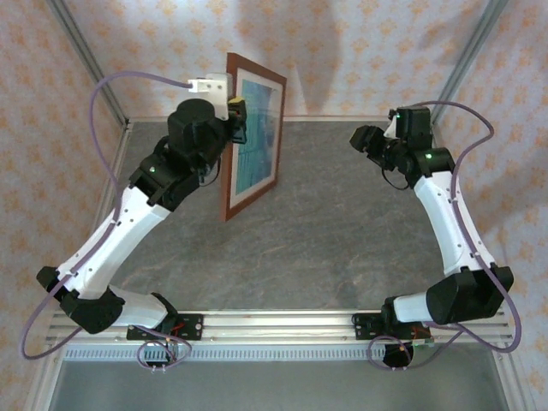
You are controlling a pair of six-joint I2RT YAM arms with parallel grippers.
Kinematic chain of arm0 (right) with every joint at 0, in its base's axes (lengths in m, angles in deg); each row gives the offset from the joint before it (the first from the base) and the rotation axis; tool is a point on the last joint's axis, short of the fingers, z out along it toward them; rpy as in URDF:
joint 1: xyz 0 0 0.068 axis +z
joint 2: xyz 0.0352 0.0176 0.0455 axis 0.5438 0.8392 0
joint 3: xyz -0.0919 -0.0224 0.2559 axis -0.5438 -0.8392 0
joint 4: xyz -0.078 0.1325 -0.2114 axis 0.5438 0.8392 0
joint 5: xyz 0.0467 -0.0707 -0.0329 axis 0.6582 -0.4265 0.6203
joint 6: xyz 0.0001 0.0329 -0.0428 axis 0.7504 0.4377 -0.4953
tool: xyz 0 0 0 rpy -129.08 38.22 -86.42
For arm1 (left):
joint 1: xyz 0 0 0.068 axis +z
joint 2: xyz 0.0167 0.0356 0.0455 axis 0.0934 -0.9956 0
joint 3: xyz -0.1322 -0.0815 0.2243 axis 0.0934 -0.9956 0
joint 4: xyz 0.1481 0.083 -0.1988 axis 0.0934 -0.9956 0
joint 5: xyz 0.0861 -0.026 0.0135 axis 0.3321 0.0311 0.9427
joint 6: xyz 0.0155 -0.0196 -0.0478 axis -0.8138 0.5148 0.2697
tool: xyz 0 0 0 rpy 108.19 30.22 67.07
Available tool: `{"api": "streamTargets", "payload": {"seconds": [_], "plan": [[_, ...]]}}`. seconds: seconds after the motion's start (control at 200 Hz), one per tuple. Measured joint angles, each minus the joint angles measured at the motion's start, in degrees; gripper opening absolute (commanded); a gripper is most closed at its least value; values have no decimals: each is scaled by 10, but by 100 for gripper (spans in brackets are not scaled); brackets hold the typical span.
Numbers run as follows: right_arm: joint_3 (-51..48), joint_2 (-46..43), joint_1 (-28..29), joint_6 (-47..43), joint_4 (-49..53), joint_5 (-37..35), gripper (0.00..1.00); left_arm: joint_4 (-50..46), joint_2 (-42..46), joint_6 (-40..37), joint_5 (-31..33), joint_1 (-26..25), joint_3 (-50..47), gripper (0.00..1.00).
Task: Put the photo into the frame
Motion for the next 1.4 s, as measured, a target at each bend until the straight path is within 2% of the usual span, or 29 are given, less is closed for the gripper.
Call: {"api": "streamTargets", "payload": {"seconds": [0.12,0.375,0.741,0.911,1.246,1.401], "plan": [[0,12,0,-2,0,3,61,-6,10,90,-59,64,-16,0],[0,30,0,-15,0,14,64,9,52,281,-154,209,-113,0],[0,65,5,-24,0,15,65,104,66,492,-288,325,-275,0],[0,85,11,-30,0,12,65,144,66,546,-329,346,-326,0],[0,118,12,-45,5,-4,66,274,64,612,-418,355,-461,0],[0,135,12,-49,5,-14,67,345,38,623,-452,359,-501,9]]}}
